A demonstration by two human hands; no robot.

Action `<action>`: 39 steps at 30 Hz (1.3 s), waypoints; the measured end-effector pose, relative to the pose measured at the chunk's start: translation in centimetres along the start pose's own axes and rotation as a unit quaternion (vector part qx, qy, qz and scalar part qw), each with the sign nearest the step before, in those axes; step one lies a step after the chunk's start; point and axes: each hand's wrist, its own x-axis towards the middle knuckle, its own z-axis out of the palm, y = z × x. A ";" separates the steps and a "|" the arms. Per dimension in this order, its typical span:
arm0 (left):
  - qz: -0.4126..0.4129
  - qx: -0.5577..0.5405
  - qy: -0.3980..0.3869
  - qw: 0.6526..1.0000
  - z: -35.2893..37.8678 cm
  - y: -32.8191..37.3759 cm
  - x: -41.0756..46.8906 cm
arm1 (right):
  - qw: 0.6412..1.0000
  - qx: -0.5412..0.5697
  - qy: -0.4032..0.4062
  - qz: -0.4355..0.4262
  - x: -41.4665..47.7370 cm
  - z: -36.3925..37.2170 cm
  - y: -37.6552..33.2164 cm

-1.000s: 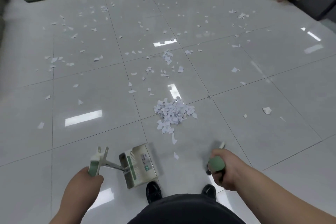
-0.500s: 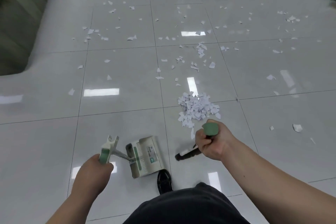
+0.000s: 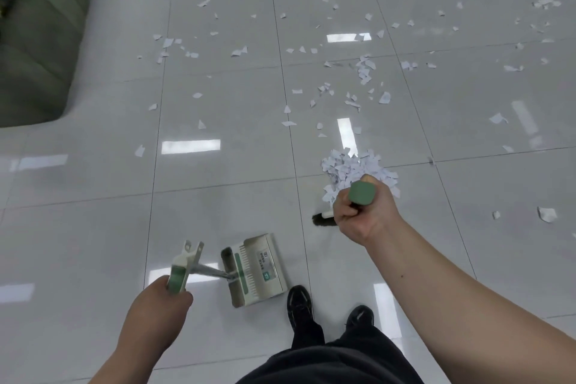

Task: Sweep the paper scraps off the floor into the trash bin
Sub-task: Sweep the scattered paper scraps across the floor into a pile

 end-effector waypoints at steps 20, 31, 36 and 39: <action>0.066 0.041 -0.001 0.997 1.1 4.2 -0.1 | 0.992 -0.075 -0.028 -0.093 2.5 -3.7 -9.5; 0.169 0.056 -0.061 0.982 4.2 12.6 -0.2 | 0.979 -0.152 0.091 -0.100 -9.4 -15.3 -11.8; 0.199 0.072 -0.058 0.976 5.5 16.7 -0.5 | 0.964 -0.205 0.147 -0.082 -9.7 -17.9 -14.0; 0.213 0.084 -0.056 0.972 6.2 19.3 -0.7 | 0.968 -0.194 0.142 -0.068 -8.4 -17.9 -16.0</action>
